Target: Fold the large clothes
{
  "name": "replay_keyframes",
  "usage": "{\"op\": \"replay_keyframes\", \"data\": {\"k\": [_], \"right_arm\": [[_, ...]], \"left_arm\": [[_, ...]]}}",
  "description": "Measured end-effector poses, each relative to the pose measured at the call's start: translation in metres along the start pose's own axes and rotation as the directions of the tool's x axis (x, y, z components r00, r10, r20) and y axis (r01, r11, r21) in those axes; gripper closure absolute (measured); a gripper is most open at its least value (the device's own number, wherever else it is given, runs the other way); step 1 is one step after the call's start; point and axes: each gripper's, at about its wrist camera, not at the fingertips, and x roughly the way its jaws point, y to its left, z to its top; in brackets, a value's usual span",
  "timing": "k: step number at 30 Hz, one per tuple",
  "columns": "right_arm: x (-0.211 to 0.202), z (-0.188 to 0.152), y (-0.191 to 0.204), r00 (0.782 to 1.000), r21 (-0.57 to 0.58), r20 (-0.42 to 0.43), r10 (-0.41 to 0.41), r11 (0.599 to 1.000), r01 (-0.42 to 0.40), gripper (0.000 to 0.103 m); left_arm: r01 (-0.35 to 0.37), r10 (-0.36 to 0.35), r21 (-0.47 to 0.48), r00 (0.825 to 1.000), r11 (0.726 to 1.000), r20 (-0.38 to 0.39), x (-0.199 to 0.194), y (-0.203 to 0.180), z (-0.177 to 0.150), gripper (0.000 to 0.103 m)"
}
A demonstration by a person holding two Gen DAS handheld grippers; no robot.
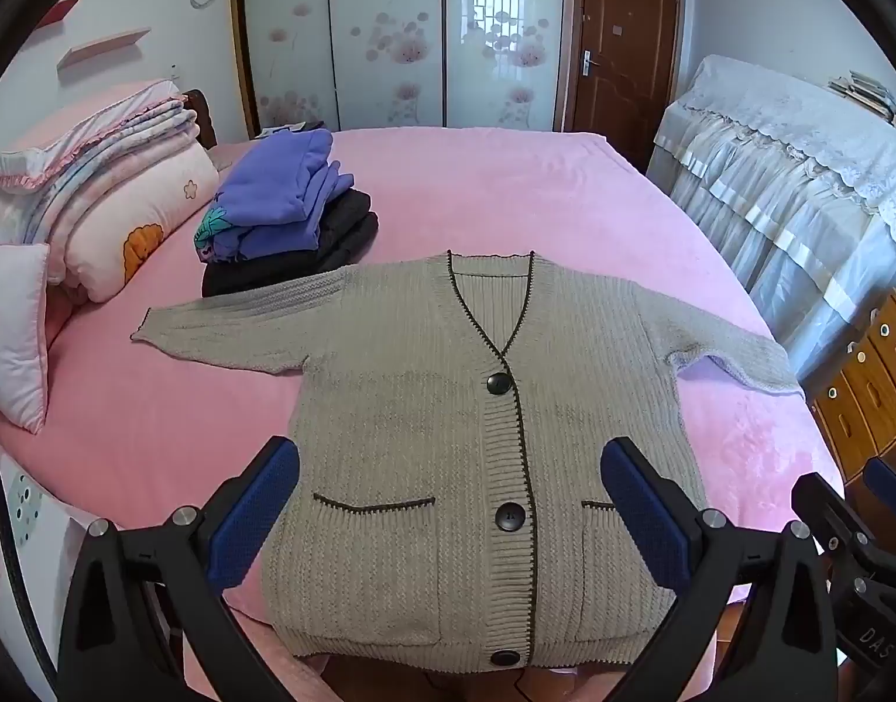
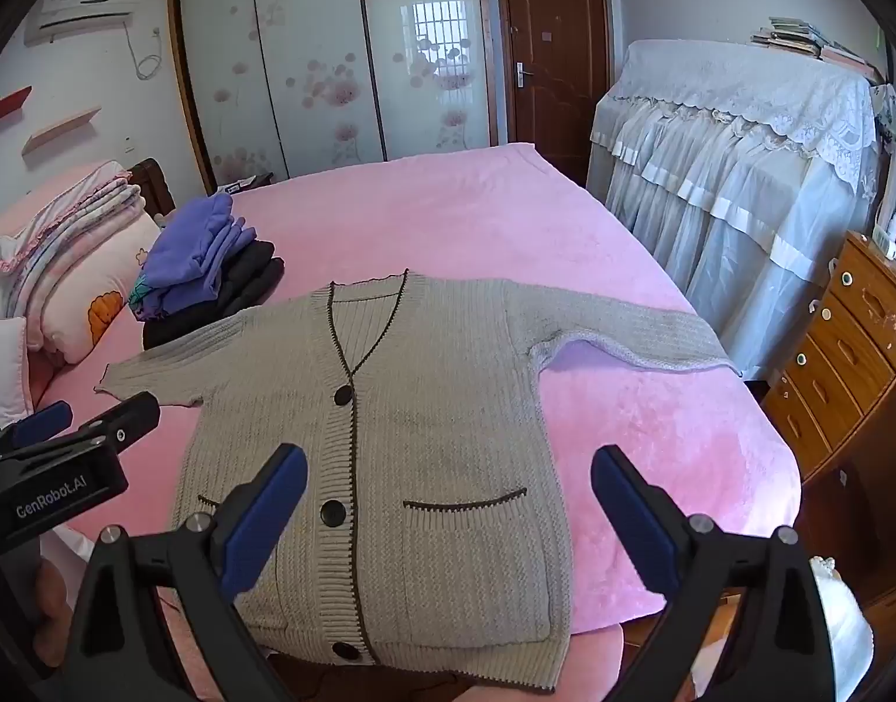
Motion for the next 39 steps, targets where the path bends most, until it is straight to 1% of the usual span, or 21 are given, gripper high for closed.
{"op": "replay_keyframes", "data": {"k": [5, 9, 11, 18, 22, 23, 39], "right_arm": [[0.001, -0.001, -0.001, 1.000, 0.001, -0.003, 0.007, 1.000, -0.007, 0.005], [0.001, -0.002, -0.001, 1.000, 0.003, -0.002, 0.010, 1.000, -0.010, 0.005], [0.008, -0.011, -0.001, 1.000, 0.004, -0.006, 0.010, 1.000, -0.010, 0.005], [0.009, -0.014, 0.000, 1.000, 0.007, -0.013, 0.016, 1.000, -0.016, 0.005], [0.010, -0.014, 0.001, 1.000, 0.008, -0.016, 0.017, 1.000, -0.017, 0.005], [0.007, -0.008, 0.000, 1.000, 0.006, -0.020, 0.017, 1.000, -0.017, 0.005], [0.008, -0.011, 0.000, 0.999, 0.015, -0.029, 0.026, 1.000, -0.025, 0.005]], "left_arm": [[0.000, 0.000, 0.002, 1.000, 1.000, -0.012, 0.005, -0.005, -0.005, 0.001], [0.017, -0.017, -0.007, 1.000, 1.000, -0.025, 0.001, 0.003, -0.007, 0.001], [0.021, -0.021, -0.009, 0.999, 1.000, -0.033, 0.005, 0.002, -0.005, 0.001], [0.030, -0.030, 0.005, 0.999, 1.000, -0.023, 0.004, -0.002, -0.006, 0.001], [0.035, -0.035, 0.004, 0.999, 0.999, -0.025, 0.004, -0.002, -0.006, 0.001], [0.035, -0.035, 0.003, 0.999, 0.999, -0.025, 0.004, -0.002, -0.006, 0.001], [0.035, -0.034, 0.015, 0.999, 0.999, -0.030, 0.003, -0.003, -0.005, 0.001]]}}
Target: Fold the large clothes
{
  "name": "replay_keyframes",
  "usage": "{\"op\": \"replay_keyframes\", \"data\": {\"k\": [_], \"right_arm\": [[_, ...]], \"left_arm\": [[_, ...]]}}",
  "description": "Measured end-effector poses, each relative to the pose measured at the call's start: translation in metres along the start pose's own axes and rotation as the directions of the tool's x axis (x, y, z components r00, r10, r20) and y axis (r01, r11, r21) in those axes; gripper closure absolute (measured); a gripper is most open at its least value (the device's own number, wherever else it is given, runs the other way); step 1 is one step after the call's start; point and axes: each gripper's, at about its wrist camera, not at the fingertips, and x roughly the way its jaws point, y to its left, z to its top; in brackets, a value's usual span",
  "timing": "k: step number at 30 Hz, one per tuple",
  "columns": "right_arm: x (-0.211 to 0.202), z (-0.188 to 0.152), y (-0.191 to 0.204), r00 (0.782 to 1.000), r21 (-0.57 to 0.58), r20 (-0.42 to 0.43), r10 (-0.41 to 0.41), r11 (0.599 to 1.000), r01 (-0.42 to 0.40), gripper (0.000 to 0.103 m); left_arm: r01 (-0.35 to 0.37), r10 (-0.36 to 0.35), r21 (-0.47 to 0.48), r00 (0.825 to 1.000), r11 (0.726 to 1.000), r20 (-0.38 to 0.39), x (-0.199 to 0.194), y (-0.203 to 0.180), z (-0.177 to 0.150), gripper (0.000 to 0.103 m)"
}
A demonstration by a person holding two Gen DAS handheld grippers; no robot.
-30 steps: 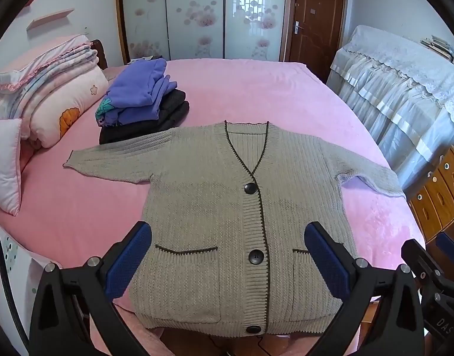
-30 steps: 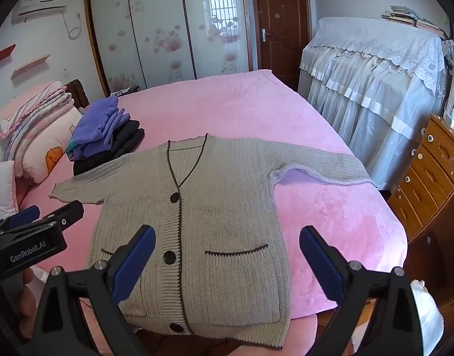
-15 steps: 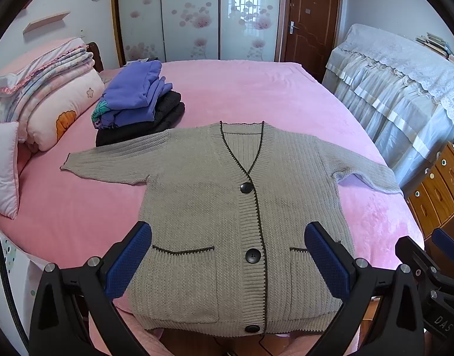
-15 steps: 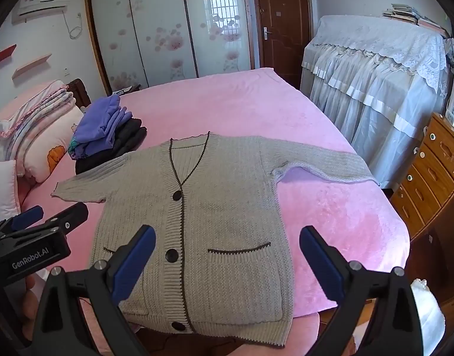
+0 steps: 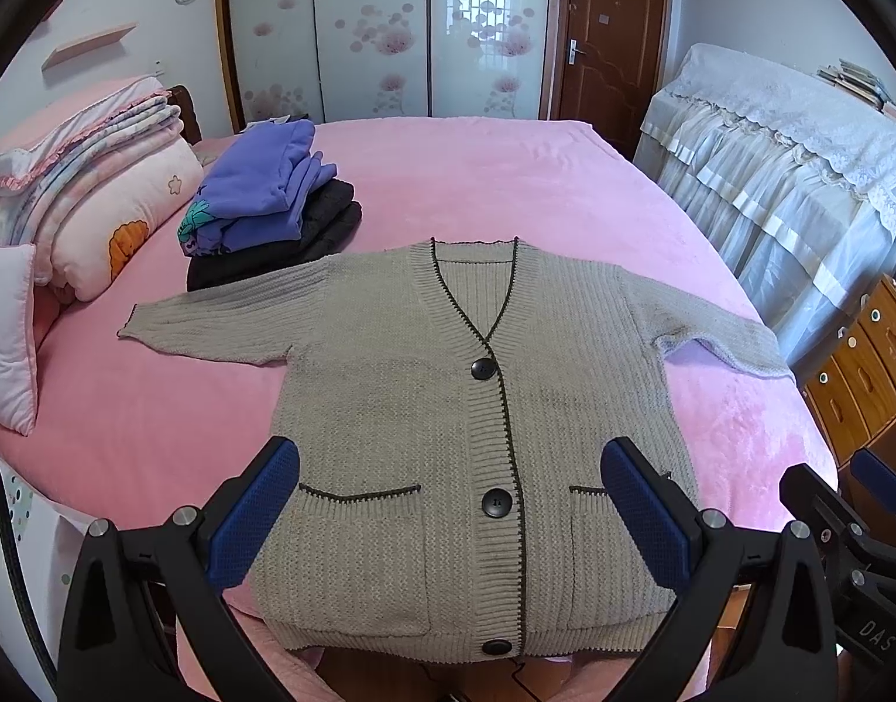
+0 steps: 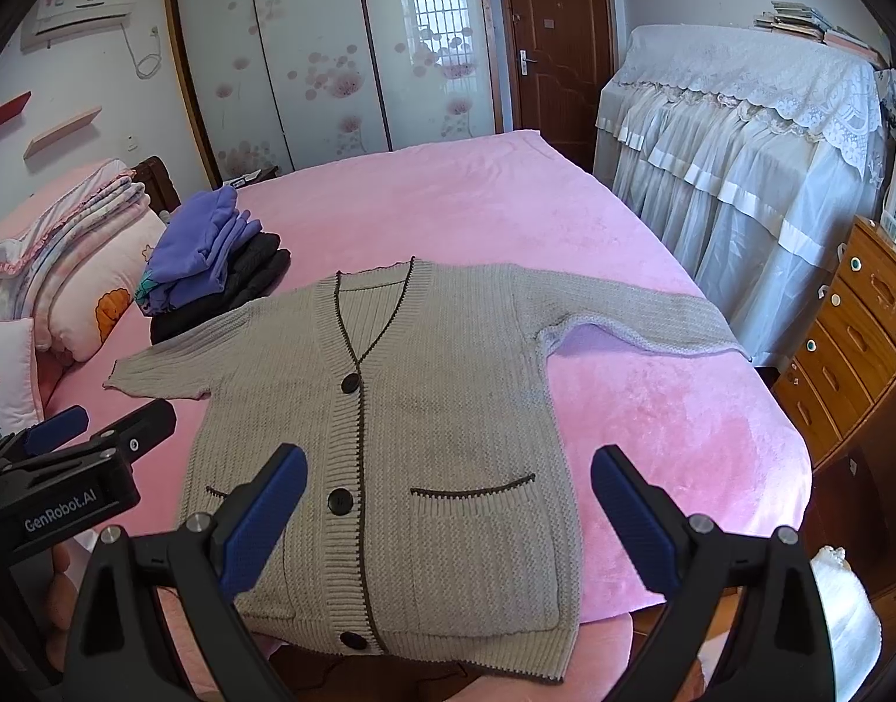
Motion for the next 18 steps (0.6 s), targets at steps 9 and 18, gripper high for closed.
{"op": "replay_keyframes", "data": {"k": [9, 18], "right_arm": [[-0.0002, 0.0006, 0.0000, 1.000, 0.001, 0.000, 0.002, 1.000, -0.002, 0.005], [0.0004, -0.0010, -0.0065, 1.000, 0.017, -0.001, 0.010, 1.000, -0.010, 0.005]], "left_arm": [[-0.004, 0.004, 0.006, 1.000, 1.000, -0.010, 0.0015, -0.0052, -0.0005, 0.001], [0.000, 0.000, 0.017, 1.000, 1.000, -0.007, -0.0001, -0.0104, -0.0008, 0.001]]}}
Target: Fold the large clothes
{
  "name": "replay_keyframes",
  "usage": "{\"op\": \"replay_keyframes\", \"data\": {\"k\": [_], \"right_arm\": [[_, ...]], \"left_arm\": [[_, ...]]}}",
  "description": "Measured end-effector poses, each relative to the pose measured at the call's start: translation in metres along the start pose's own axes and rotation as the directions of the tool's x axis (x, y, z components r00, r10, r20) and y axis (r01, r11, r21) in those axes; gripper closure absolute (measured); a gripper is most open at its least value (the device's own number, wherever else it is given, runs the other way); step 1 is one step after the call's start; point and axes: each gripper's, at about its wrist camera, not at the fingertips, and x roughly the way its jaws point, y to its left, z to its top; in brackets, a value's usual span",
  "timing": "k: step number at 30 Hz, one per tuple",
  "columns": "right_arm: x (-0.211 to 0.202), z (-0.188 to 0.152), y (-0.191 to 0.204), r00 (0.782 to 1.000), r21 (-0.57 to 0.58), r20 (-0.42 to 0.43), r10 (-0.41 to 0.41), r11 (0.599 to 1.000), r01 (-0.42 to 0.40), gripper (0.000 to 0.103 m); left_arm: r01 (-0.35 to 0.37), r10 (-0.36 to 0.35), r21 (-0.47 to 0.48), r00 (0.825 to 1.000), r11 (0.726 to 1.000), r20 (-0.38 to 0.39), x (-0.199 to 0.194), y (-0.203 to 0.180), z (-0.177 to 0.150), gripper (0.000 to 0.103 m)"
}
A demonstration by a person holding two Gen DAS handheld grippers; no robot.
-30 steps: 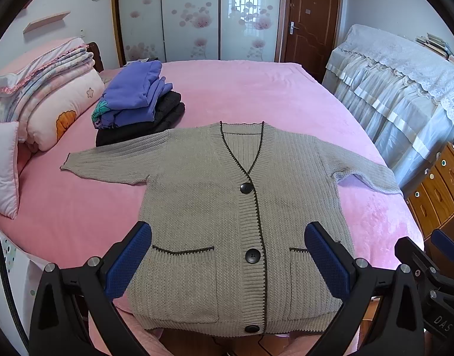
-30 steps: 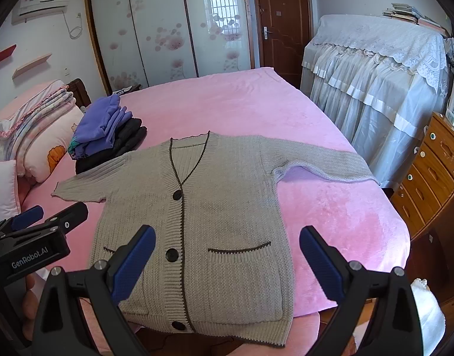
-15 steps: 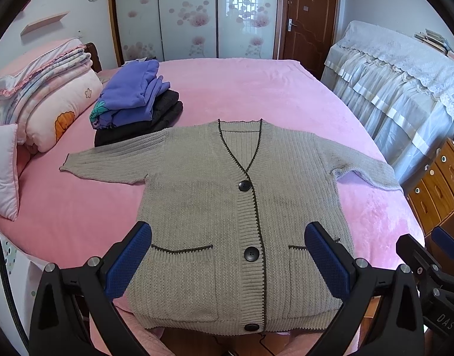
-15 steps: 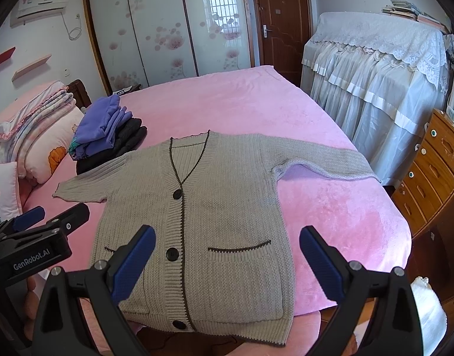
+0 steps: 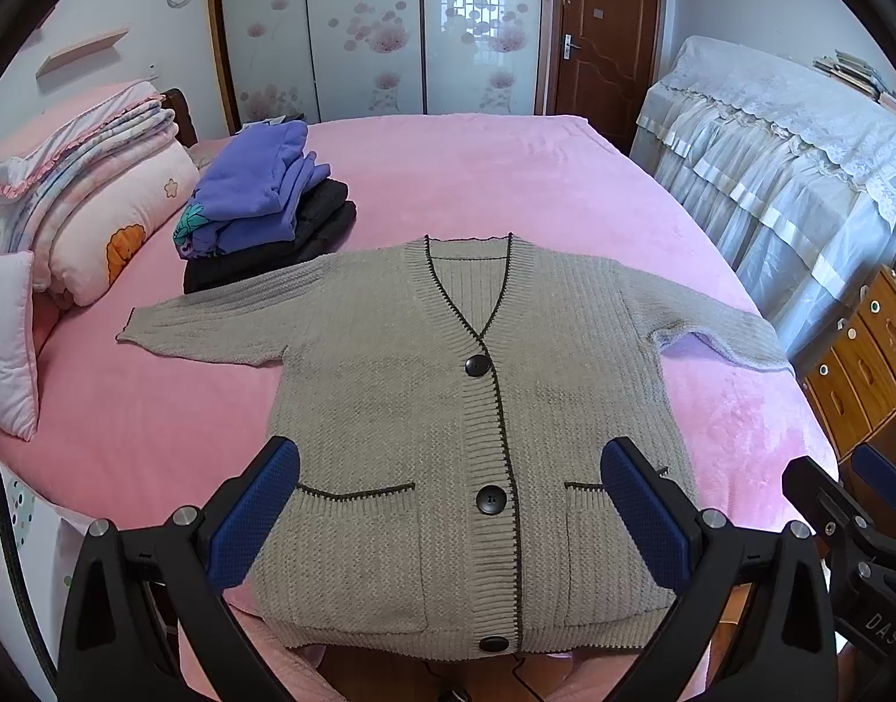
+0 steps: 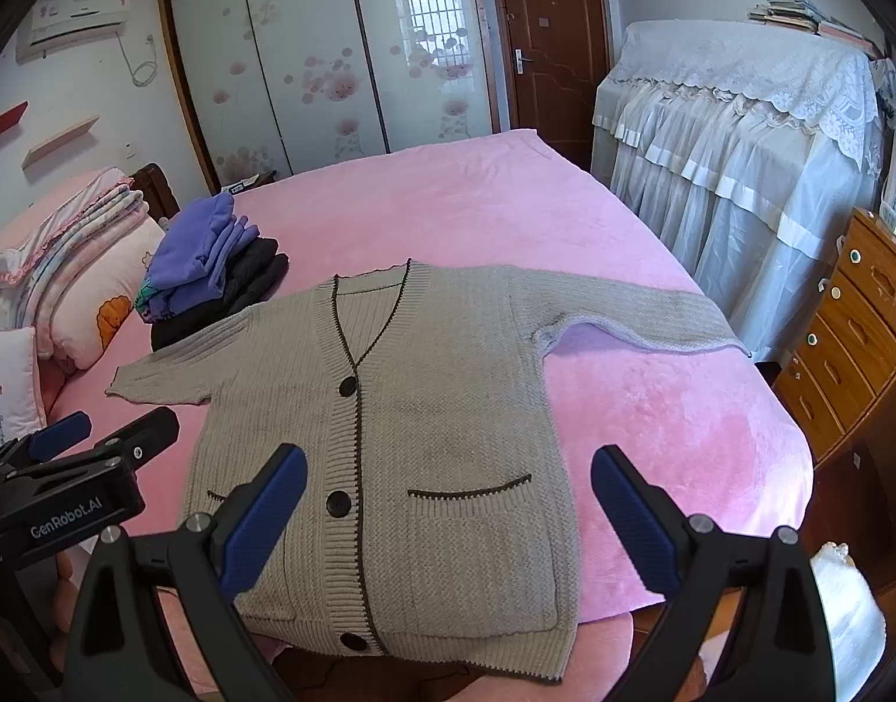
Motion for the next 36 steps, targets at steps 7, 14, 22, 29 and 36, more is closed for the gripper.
{"op": "replay_keyframes", "data": {"k": [7, 14, 22, 29, 36], "right_arm": [[0.001, 0.002, -0.007, 1.000, 0.015, -0.009, 0.010, 1.000, -0.010, 0.005], [0.005, 0.000, -0.013, 1.000, 0.030, -0.011, 0.014, 0.999, -0.014, 0.005], [0.008, -0.001, -0.023, 0.999, 0.056, -0.016, 0.027, 0.998, -0.026, 0.005], [0.011, -0.002, -0.030, 0.999, 0.059, -0.020, 0.045, 0.997, -0.044, 0.005], [0.016, -0.002, -0.033, 0.998, 0.070, -0.028, 0.049, 0.996, -0.047, 0.005]], "left_arm": [[0.000, 0.000, 0.003, 1.000, 1.000, -0.006, 0.001, -0.002, 0.000, 0.001], [0.009, -0.009, -0.009, 1.000, 1.000, -0.016, 0.005, -0.004, 0.000, 0.001], [0.011, -0.011, -0.009, 0.999, 1.000, -0.033, 0.011, -0.010, 0.000, 0.001], [0.013, -0.014, -0.009, 0.999, 1.000, -0.043, 0.017, -0.014, 0.002, 0.001], [0.011, -0.011, -0.005, 0.999, 1.000, -0.053, 0.023, -0.021, 0.003, 0.001]]}}
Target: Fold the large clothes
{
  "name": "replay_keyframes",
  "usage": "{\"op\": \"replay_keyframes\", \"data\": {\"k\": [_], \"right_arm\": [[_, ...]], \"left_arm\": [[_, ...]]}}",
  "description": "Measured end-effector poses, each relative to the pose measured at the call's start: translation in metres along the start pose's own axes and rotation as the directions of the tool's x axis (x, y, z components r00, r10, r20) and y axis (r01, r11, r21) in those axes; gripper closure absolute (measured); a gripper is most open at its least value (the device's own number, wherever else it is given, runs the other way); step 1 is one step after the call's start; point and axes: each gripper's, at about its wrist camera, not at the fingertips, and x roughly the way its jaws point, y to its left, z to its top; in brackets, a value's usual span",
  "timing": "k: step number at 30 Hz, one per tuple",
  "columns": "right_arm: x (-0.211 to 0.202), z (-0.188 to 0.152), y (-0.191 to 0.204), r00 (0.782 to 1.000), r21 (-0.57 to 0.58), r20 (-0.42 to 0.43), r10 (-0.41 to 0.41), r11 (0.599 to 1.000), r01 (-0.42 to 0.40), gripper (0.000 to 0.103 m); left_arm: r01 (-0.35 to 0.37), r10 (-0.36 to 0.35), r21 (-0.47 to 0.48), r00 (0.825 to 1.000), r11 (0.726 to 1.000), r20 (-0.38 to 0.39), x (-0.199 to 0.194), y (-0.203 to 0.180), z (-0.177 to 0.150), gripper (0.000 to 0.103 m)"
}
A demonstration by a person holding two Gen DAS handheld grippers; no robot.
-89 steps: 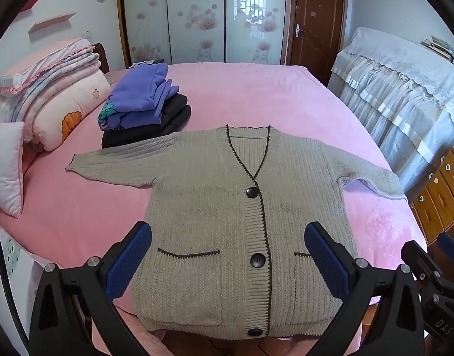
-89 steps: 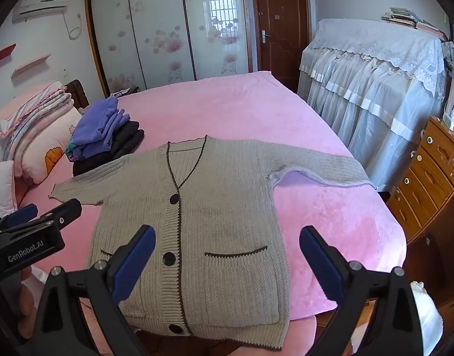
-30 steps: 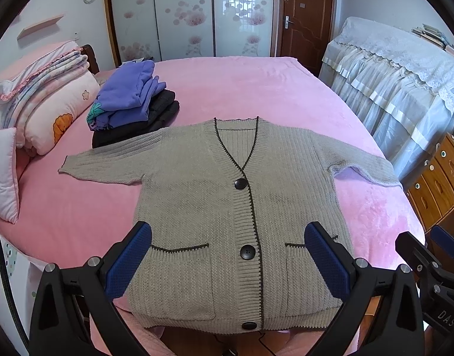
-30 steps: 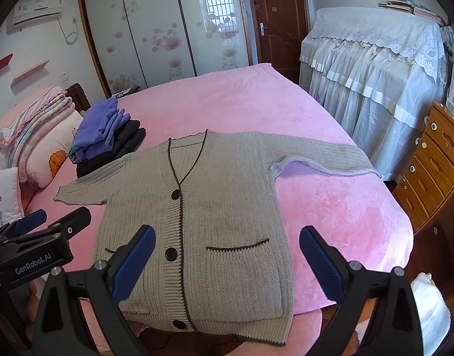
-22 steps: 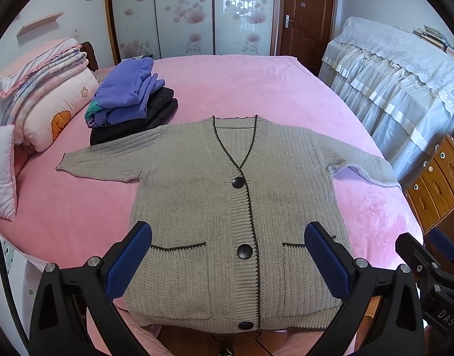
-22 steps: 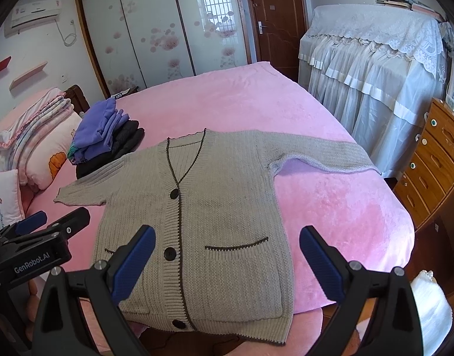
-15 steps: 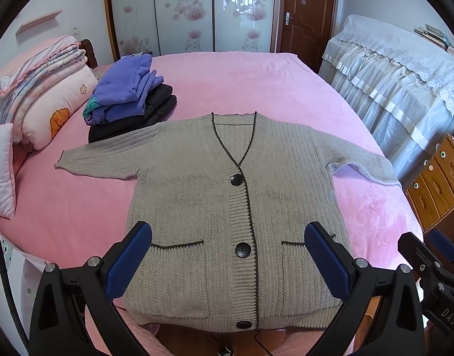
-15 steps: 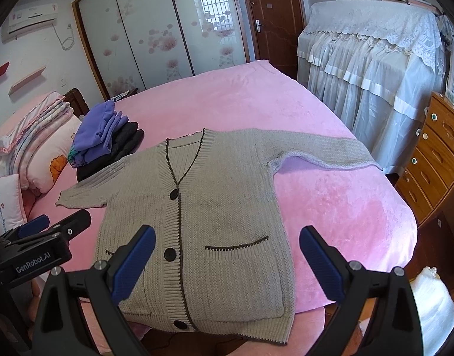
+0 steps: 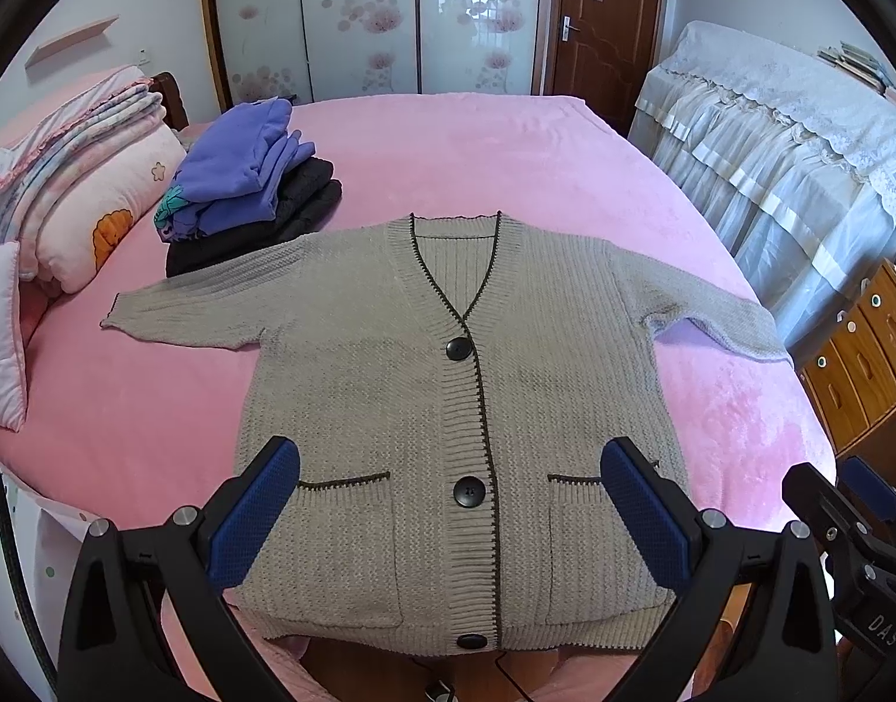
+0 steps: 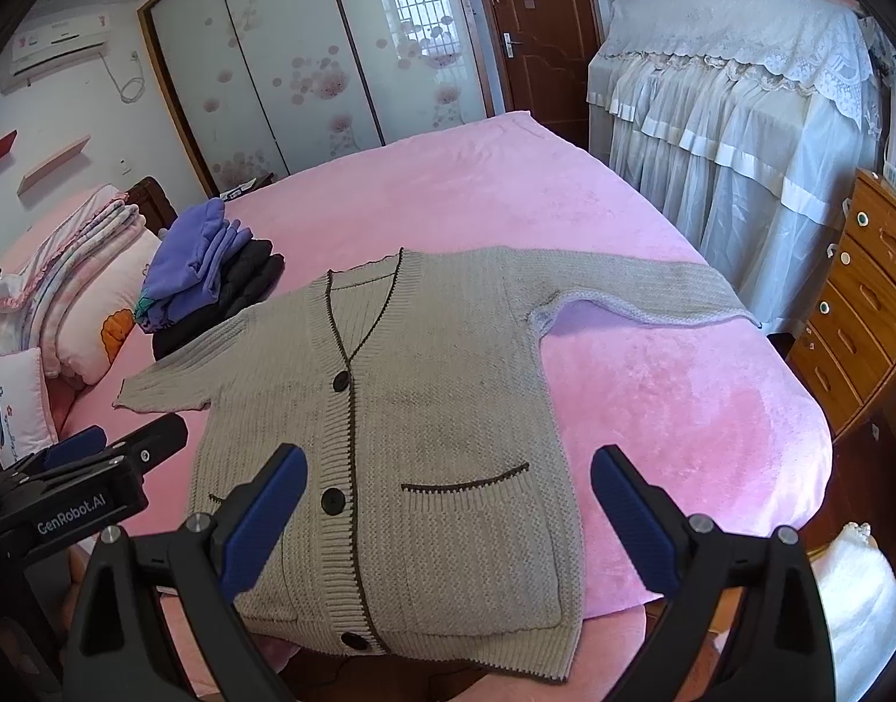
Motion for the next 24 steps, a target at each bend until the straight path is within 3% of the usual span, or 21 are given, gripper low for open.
{"op": "replay_keyframes", "data": {"k": [16, 24], "right_arm": [[0.016, 0.005, -0.026, 1.000, 0.017, -0.011, -0.009, 1.000, 0.009, 0.005], [0.019, 0.023, -0.048, 0.999, 0.031, 0.015, -0.028, 0.999, 0.028, 0.005]], "left_arm": [[-0.018, 0.018, 0.037, 1.000, 0.999, 0.000, 0.012, -0.025, 0.017, 0.001], [0.040, -0.041, 0.077, 0.999, 0.996, 0.015, 0.020, -0.042, 0.048, 0.001]]}}
